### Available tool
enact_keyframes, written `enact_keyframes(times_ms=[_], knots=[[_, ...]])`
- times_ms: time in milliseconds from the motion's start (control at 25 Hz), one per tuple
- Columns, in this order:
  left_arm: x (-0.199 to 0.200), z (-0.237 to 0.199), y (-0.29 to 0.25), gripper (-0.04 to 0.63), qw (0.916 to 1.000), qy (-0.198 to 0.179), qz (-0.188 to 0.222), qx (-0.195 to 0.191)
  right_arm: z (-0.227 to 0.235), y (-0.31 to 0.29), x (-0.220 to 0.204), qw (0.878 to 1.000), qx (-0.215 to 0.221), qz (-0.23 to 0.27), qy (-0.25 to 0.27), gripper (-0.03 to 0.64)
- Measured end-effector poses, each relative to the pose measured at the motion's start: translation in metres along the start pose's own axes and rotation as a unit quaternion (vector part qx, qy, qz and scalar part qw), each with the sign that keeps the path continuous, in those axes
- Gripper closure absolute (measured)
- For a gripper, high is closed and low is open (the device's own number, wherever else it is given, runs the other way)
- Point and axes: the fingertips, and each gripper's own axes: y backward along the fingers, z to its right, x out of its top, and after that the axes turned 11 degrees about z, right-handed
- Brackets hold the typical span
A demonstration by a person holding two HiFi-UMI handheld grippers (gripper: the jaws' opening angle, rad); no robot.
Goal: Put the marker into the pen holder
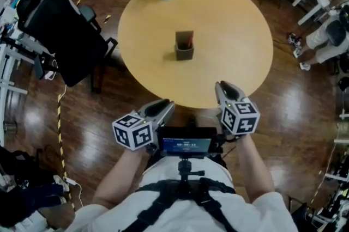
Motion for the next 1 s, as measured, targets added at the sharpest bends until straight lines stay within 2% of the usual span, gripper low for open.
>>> enact_keyframes(times_ms=[240,480,640,800,1000], knots=[[-0.008,0.002,0.000,0.495,0.9999,0.004,-0.011,-0.011,0.003,0.034,-0.008,1.000,-0.015,-0.002,-0.010,0.540],[-0.007,0.026,0.005,0.495,0.9994,-0.028,-0.003,-0.018,0.004,0.054,-0.008,1.000,-0.001,0.015,-0.013,0.540],[-0.014,0.049,0.012,0.495,0.9991,-0.040,0.010,-0.008,0.008,0.078,-0.012,1.000,0.013,0.020,-0.009,0.540],[-0.048,0.082,0.013,0.495,0.9993,-0.037,0.010,-0.001,0.018,0.115,-0.025,0.999,0.031,0.023,-0.008,0.540],[-0.110,0.141,0.018,0.495,0.9996,-0.028,0.004,0.004,0.045,0.186,-0.057,0.999,0.038,0.016,-0.014,0.540]])
